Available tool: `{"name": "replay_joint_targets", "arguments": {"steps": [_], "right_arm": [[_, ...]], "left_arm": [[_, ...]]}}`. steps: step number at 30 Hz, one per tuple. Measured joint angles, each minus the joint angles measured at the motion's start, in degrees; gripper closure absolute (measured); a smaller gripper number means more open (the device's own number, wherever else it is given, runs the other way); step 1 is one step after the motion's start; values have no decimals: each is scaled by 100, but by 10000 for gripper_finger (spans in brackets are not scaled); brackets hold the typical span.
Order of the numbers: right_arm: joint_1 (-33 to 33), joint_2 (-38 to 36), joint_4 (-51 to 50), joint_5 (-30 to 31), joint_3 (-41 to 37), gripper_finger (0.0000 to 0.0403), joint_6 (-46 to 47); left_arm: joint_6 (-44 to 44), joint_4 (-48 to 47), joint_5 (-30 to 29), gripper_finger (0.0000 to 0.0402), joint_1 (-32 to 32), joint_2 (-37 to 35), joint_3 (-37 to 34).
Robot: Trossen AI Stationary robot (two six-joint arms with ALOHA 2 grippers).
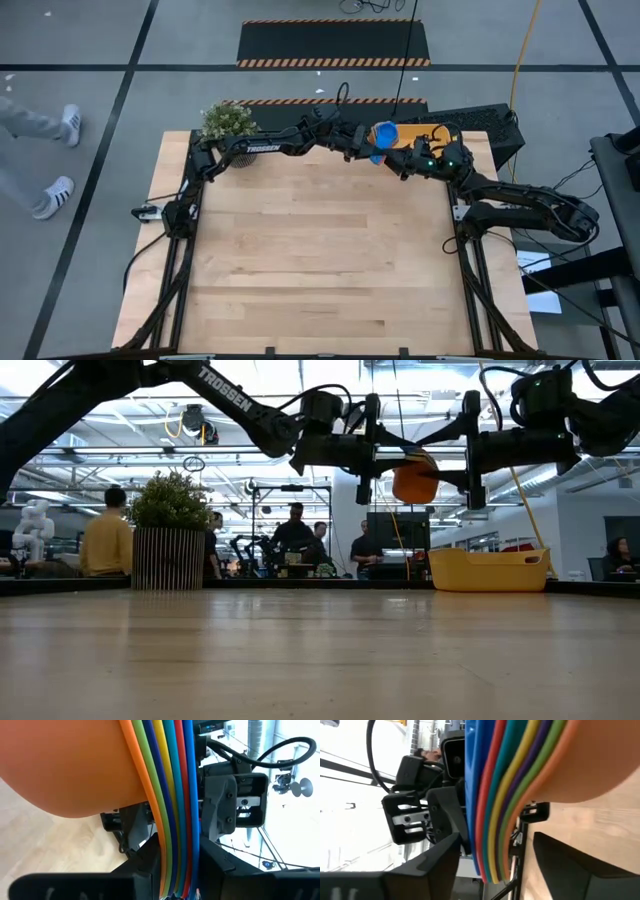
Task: Nest measuring cups in basket
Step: Put the nested measuring cups into the yellow bin
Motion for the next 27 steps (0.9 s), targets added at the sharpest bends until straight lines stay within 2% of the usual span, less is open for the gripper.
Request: {"name": "replay_joint_targets", "arguments": {"steps": [5, 9, 17, 24, 27], "right_arm": [[-33, -2, -128, 125, 0, 127, -65], [-81, 0, -159, 119, 0, 110, -128], [-12, 2, -135, 140, -9, 109, -372], [122, 7, 190, 739, -13, 122, -689], [122, 4, 333, 781, -13, 125, -691]], "left_arm": [[-14, 8, 42, 317, 80, 0, 0], [-66, 31, 37, 317, 140, 0, 0], [-347, 386, -244, 317, 213, 0, 0], [-528, 470, -513, 317, 129, -2, 2], [-528, 439, -501, 317, 94, -2, 2]]}}
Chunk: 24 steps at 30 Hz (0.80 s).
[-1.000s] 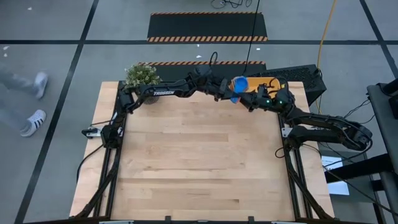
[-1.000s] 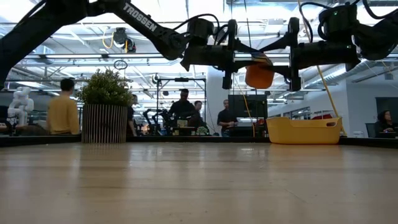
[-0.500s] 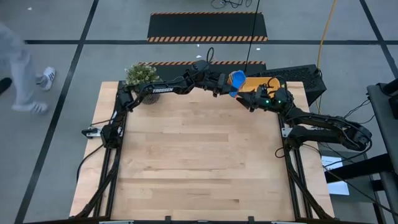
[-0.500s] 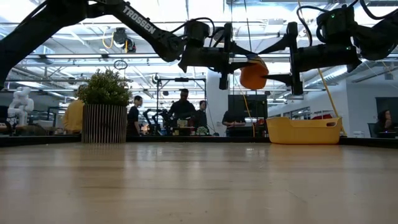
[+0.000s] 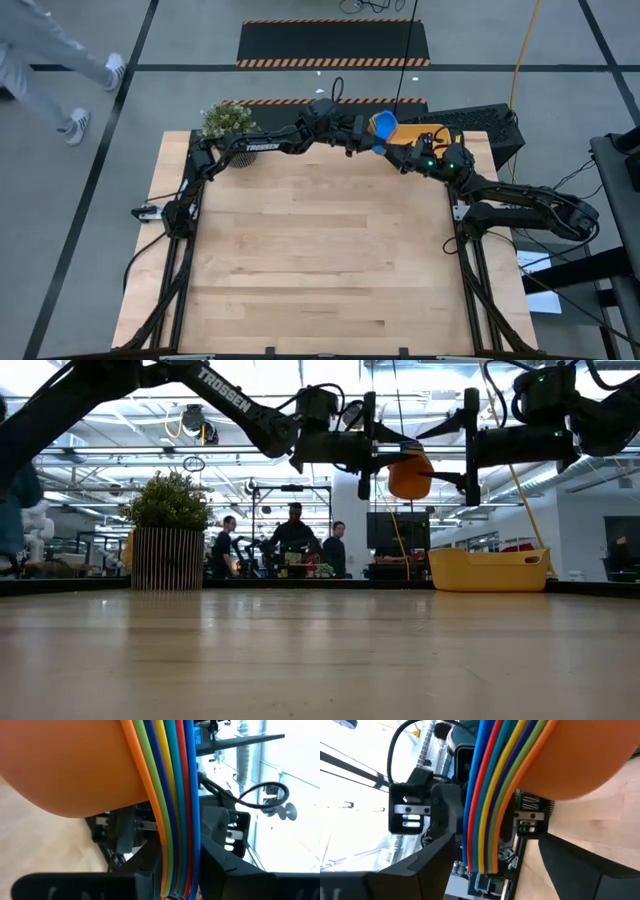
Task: Nest measuring cups in basket
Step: Put the nested measuring cups into the yellow bin
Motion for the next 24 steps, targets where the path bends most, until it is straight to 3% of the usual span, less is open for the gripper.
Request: {"name": "replay_joint_targets", "arguments": {"steps": [10, 24], "right_arm": [[28, 0, 24, -32, 0, 133, 127], [304, 28, 28, 262, 0, 209, 36]], "left_arm": [[28, -30, -187, 317, -19, 0, 0], [155, -166, -312, 311, -117, -2, 4]]}}
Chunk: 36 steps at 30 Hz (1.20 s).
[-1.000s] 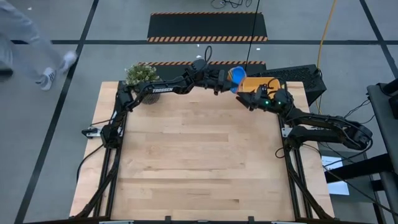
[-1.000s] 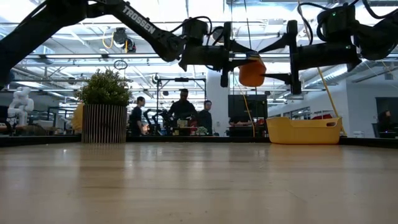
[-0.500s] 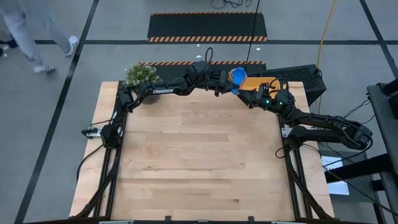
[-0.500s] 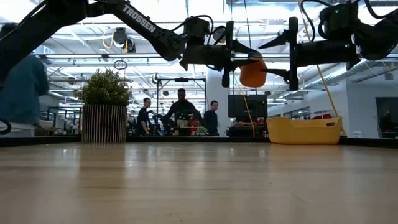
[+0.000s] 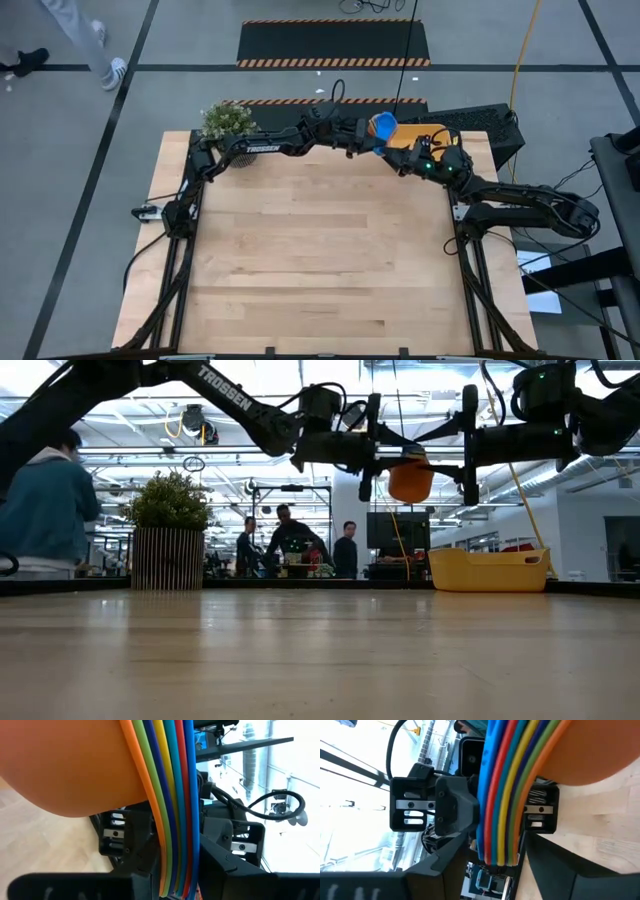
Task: Nest measuring cups in basket
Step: Put the nested measuring cups into the yellow bin
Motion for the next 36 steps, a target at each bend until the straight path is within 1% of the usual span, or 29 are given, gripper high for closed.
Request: {"name": "replay_joint_targets", "arguments": {"steps": [5, 10, 19, 23, 30, 33, 36], "right_arm": [[0, 0, -2, -2, 0, 239, -22], [0, 0, 1, -7, 0, 270, -27], [0, -4, 18, -33, 2, 309, -22], [-2, -4, 31, -31, 2, 318, 21], [-2, -4, 21, 3, 2, 321, 39], [-2, -4, 18, 102, 6, 322, 62], [-2, -4, -12, 125, 11, 323, 99]], "left_arm": [[2, -2, -26, 310, 1, 0, 0], [9, -2, -183, 310, -47, 0, -1], [206, -3, -236, 309, -115, 0, 0], [270, 13, -280, 309, -111, 0, 0], [353, 15, -299, 308, -108, 0, 0], [490, 18, -320, 294, -108, 0, 0], [549, -24, -321, 250, -85, 0, 0]]}}
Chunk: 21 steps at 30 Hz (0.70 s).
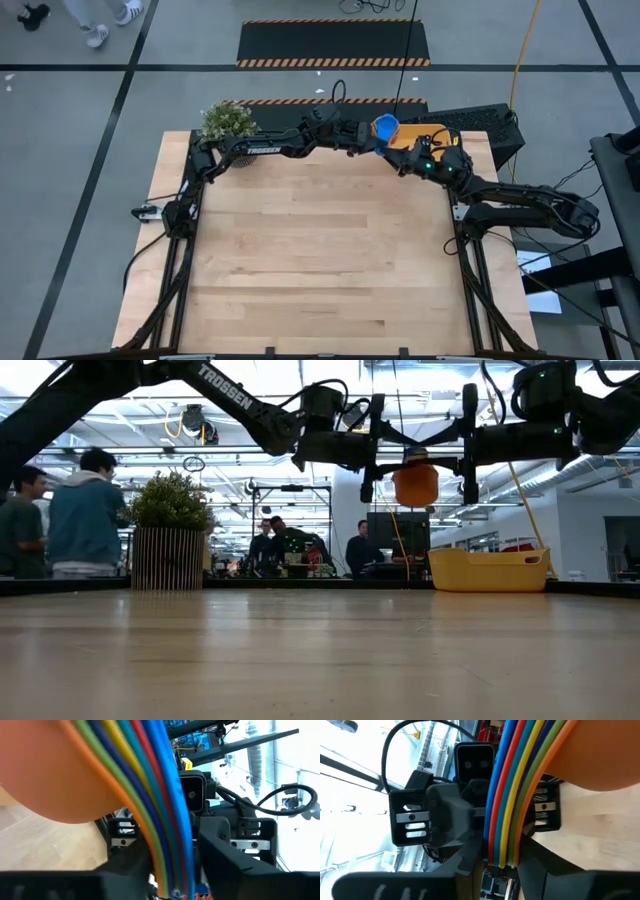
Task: Nest measuring cups in basket
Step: Put the nested measuring cups into the yellow bin
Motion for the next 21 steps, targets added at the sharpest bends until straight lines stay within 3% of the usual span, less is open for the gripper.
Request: {"name": "replay_joint_targets", "arguments": {"steps": [6, 10, 14, 21], "right_arm": [[-2, 9, -81, 293, -9, 324, 1], [-12, 9, -193, 342, -9, 324, -14], [-13, 9, -281, 485, -9, 324, -21], [-15, -59, -210, 790, -9, 324, -36]], "left_arm": [[-8, -317, 253, 145, 300, -13, 4], [-4, -371, 398, 108, 517, -13, 4], [-115, -396, 690, 103, 713, -13, 4], [-153, -599, 996, 129, 964, -13, 4]]}}
